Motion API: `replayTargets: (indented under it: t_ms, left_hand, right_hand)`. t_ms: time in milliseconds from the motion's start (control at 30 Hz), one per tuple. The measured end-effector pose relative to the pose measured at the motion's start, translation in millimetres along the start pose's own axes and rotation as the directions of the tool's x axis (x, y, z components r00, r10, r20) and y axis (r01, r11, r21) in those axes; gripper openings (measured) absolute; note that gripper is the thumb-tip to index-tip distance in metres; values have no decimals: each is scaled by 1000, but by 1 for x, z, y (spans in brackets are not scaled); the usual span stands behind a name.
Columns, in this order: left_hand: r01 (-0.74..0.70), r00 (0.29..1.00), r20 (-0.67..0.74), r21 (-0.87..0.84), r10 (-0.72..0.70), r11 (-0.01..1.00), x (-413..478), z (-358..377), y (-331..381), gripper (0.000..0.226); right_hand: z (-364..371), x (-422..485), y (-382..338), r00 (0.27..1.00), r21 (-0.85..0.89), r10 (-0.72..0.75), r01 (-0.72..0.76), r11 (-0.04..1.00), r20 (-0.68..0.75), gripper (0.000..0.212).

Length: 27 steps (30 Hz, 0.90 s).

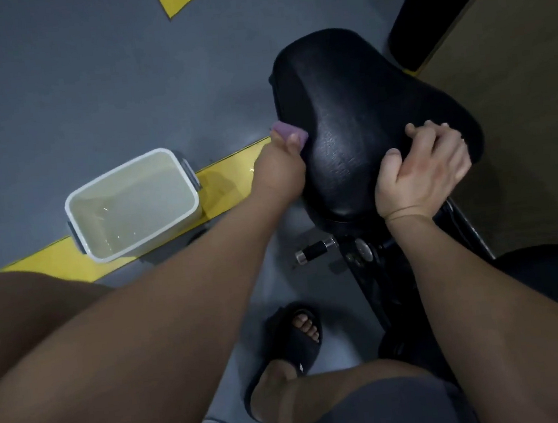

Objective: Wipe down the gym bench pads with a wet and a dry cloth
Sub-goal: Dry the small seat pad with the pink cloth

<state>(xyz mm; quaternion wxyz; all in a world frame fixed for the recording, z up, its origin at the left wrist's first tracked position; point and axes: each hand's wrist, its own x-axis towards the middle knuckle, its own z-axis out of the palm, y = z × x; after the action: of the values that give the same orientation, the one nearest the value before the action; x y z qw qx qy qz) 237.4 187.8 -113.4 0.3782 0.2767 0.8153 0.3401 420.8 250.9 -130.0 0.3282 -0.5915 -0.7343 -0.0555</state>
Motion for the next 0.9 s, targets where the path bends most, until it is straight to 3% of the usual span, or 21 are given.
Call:
replayTargets:
  t_ms: [167,267,367,633,767,900]
  left_hand:
    - [10,1000,27,-315,-1,949,-92,17,-24,45]
    - [82,995,94,-448,-44,890,-72,20,-38,47]
    - [124,991,105,-488,-83,864,-56,18,-43,55]
    - [114,993,39,-483,-109,868,-134,61,-33,37]
    - [55,998,65,-482,-27,875,-120,51,-43,38]
    - [159,986,43,-530,-161,833,-128,56,-31,36]
  right_hand:
    - [0,0,0,1000,-11,4,-4,1000,-11,35]
    - [-1,0,1,1000,-24,6,-6,1000,-3,37]
    - [-1,1,-1,1000,-26,10,-11,1000,-10,37]
    - [-5,3,-6,999,-41,34,-34,999,17,38]
    - [-7,3,-6,999,-26,31,-30,999,27,39]
    - [-5,2,-7,999,-44,28,-27,999,22,39]
